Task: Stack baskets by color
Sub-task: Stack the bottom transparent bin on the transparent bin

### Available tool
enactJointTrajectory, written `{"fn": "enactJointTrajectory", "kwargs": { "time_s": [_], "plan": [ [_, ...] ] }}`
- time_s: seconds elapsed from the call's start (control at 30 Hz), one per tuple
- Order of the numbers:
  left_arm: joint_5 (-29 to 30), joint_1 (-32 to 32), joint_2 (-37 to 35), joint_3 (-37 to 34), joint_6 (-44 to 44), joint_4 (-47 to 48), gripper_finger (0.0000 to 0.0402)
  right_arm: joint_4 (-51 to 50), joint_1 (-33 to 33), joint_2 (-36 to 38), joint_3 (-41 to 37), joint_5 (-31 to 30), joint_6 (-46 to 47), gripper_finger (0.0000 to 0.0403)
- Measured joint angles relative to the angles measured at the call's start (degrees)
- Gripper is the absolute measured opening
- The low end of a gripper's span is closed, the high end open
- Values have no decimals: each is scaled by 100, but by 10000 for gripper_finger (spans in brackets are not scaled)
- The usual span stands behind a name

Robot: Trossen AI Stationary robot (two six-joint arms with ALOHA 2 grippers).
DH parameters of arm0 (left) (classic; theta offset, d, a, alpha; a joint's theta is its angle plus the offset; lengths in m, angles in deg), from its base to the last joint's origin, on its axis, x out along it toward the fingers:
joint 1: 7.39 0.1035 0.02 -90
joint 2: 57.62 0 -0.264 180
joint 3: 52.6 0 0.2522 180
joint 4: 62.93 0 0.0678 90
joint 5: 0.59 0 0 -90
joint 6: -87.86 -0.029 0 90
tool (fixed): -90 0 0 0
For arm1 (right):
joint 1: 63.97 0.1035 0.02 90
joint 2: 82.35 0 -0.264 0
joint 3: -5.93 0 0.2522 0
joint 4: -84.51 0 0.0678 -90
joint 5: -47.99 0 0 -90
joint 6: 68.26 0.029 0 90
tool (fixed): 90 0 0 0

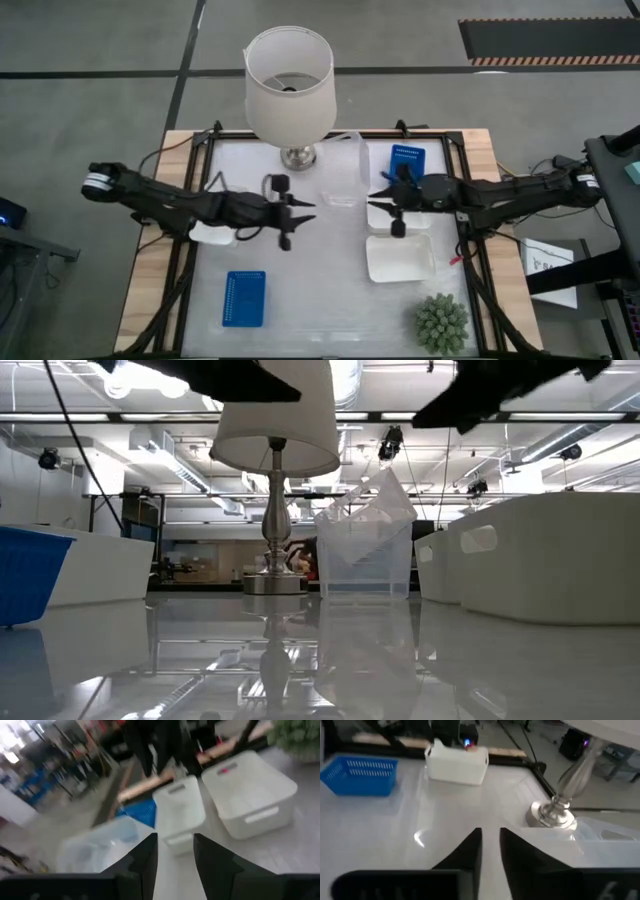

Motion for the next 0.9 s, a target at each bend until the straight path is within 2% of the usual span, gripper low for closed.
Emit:
{"fn": "enactJointTrajectory", "kwargs": {
  "time_s": [0.27,0.4,0.63,0.9],
  "plan": [
    [40,8,-918,-1005,-986,-1542,109,-2008,-23,-1535,2133,-310,-54,155],
    [129,11,-1320,-1320,-1295,-1784,109,-3061,-91,-2307,3222,-305,-57,178],
    [170,-2,-1890,-1606,-1227,-1765,109,-4605,-298,-3479,4799,-257,-148,185],
    [179,-4,-2179,-1865,-1045,-1776,109,-5561,-650,-4389,5768,-63,-216,174]
  ]
}}
